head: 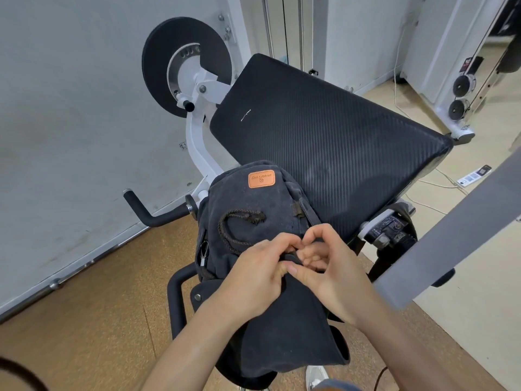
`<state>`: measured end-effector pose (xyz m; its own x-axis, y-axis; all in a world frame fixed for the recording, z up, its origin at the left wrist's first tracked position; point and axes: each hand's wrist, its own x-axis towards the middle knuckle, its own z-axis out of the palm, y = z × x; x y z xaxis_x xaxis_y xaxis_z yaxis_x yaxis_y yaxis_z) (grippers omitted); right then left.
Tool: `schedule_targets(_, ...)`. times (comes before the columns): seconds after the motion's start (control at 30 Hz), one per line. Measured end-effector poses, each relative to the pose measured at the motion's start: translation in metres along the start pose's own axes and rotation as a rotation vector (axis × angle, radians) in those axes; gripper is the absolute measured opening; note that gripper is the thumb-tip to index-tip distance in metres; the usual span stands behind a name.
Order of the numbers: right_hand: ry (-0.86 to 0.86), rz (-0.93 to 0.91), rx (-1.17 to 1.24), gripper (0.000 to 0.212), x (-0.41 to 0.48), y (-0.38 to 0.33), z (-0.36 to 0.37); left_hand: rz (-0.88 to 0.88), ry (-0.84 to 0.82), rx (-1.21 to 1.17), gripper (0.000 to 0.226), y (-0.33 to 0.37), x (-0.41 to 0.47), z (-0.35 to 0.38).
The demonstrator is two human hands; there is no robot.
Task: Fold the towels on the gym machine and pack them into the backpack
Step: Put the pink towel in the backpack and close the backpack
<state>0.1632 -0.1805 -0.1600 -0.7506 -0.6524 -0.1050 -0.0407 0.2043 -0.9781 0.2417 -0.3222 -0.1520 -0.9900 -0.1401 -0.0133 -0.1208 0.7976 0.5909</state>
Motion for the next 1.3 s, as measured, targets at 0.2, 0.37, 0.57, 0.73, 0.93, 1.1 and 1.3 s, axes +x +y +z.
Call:
schedule_targets(0.2,-0.105,0.023,-0.361,0.038,0.005,-0.001,-0.012,-0.070,0.012,-0.054,0.044,0.012,-0.001,0.007)
schedule_targets(0.37,-0.161,0.169,-0.538,0.017,0.005,-0.002,-0.015,-0.120,0.043,-0.174,0.051,0.014,0.001,0.011)
schedule_targets(0.57,-0.192,0.096,-0.596,0.013,0.008,-0.002,-0.011,-0.172,0.099,-0.319,0.047,0.007,0.004,0.018)
schedule_targets(0.73,-0.208,0.143,-0.433,0.024,0.015,0.012,-0.016,-0.197,0.121,-0.321,0.036,-0.005,-0.002,0.015)
schedule_targets(0.93,-0.164,0.214,-0.256,0.022,0.009,0.047,-0.013,-0.263,0.207,0.309,0.045,-0.056,-0.046,0.018)
schedule_targets(1.1,-0.054,0.065,-0.588,0.018,0.002,0.054,0.008,-0.370,0.061,0.403,0.048,-0.070,-0.041,0.055)
schedule_targets(1.3,-0.069,0.171,-0.580,0.016,0.009,0.064,0.001,-0.406,-0.011,0.323,0.039,-0.075,-0.027,0.046)
